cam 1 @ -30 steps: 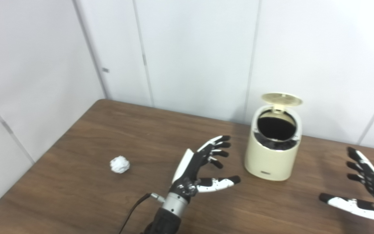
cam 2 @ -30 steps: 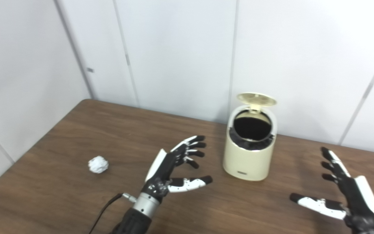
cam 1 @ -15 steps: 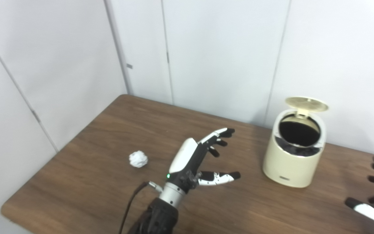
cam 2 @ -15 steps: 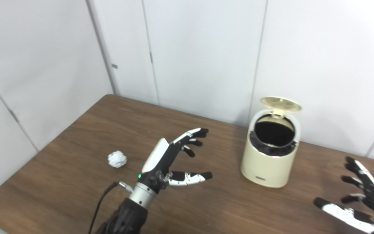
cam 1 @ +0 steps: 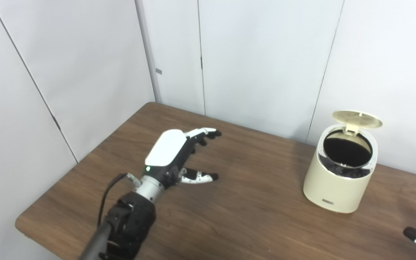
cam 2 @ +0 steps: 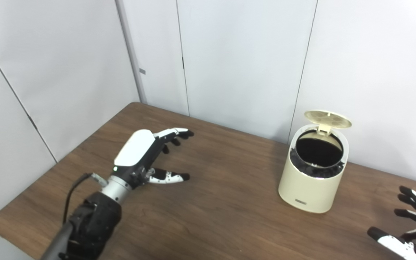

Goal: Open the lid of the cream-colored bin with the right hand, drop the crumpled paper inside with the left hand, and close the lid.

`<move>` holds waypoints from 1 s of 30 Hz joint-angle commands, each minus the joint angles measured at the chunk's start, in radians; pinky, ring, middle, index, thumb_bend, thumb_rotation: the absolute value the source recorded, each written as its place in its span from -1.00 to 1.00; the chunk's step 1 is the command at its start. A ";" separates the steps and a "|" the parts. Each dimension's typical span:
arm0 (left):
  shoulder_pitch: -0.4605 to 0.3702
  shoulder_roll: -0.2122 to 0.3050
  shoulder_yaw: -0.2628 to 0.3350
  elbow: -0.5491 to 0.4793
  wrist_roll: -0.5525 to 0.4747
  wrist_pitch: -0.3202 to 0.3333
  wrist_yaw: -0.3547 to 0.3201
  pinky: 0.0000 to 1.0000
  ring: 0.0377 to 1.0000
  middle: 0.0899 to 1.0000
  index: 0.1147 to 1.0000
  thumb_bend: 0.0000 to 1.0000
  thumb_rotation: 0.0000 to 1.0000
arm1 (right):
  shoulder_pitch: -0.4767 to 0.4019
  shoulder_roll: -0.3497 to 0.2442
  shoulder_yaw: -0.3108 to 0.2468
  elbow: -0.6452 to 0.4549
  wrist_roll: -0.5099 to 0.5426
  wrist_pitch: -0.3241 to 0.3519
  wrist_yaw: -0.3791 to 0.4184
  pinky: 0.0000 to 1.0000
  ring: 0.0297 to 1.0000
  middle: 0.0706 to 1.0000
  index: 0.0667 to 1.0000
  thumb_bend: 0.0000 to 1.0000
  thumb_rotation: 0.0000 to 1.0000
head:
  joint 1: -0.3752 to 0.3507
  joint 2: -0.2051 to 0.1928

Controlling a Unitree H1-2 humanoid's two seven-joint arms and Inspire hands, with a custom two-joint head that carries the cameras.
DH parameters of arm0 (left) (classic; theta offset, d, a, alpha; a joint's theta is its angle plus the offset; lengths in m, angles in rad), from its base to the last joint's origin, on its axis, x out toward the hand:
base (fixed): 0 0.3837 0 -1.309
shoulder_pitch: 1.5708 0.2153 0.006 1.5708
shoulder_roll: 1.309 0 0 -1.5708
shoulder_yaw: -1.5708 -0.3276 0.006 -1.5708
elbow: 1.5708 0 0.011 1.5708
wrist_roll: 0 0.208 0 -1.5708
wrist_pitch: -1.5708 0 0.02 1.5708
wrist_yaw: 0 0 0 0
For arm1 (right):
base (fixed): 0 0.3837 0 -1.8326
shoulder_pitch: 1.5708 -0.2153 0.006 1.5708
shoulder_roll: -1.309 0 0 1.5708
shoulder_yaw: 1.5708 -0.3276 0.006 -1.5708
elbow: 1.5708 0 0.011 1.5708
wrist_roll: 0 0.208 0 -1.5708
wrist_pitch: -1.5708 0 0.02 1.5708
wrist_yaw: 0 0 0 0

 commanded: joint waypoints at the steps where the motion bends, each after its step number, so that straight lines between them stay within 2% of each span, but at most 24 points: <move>1: -0.015 0.056 0.028 -0.051 0.042 0.017 -0.019 0.04 0.31 0.43 0.50 0.49 -0.83 | -0.042 -0.013 -0.014 -0.019 0.017 -0.047 -0.002 -0.24 0.51 0.70 0.72 1.00 0.11 | 0.000 0.002; 7: 0.001 0.140 0.061 -0.070 0.141 0.056 -0.085 0.09 0.31 0.41 0.46 0.56 -0.76 | -0.045 -0.013 -0.013 -0.018 0.018 -0.049 -0.006 -0.34 0.46 0.67 0.69 1.00 0.15 | -0.004 0.007; 11: 0.018 0.168 0.072 -0.082 0.236 0.093 -0.142 0.11 0.35 0.42 0.48 0.63 -0.74 | -0.044 -0.014 -0.015 -0.027 0.022 -0.040 -0.001 -0.42 0.43 0.67 0.68 1.00 0.18 | -0.003 0.004; 15: 0.022 0.157 0.091 -0.091 0.285 0.161 -0.210 0.11 0.42 0.51 0.51 0.68 -0.69 | -0.044 -0.016 -0.017 -0.022 0.028 -0.048 -0.002 -0.47 0.41 0.66 0.66 1.00 0.19 | -0.001 0.007; 18: 0.019 0.149 0.094 -0.086 0.311 0.186 -0.227 0.22 0.52 0.61 0.50 0.72 -0.67 | -0.044 -0.016 -0.018 -0.018 0.038 -0.051 0.001 -0.47 0.41 0.66 0.66 1.00 0.16 | 0.000 0.006; 24: 0.013 0.158 0.080 -0.065 0.391 0.209 -0.289 0.30 0.60 0.64 0.53 0.73 -0.54 | -0.042 -0.009 -0.016 -0.023 0.034 -0.049 -0.003 -0.49 0.38 0.64 0.65 1.00 0.12 | -0.007 0.010; 30: 0.007 0.153 0.074 -0.018 0.416 0.202 -0.284 0.29 0.61 0.58 0.52 0.74 -0.53 | -0.042 -0.009 -0.011 -0.036 0.022 -0.030 -0.001 -0.49 0.38 0.66 0.67 1.00 0.12 | -0.009 0.011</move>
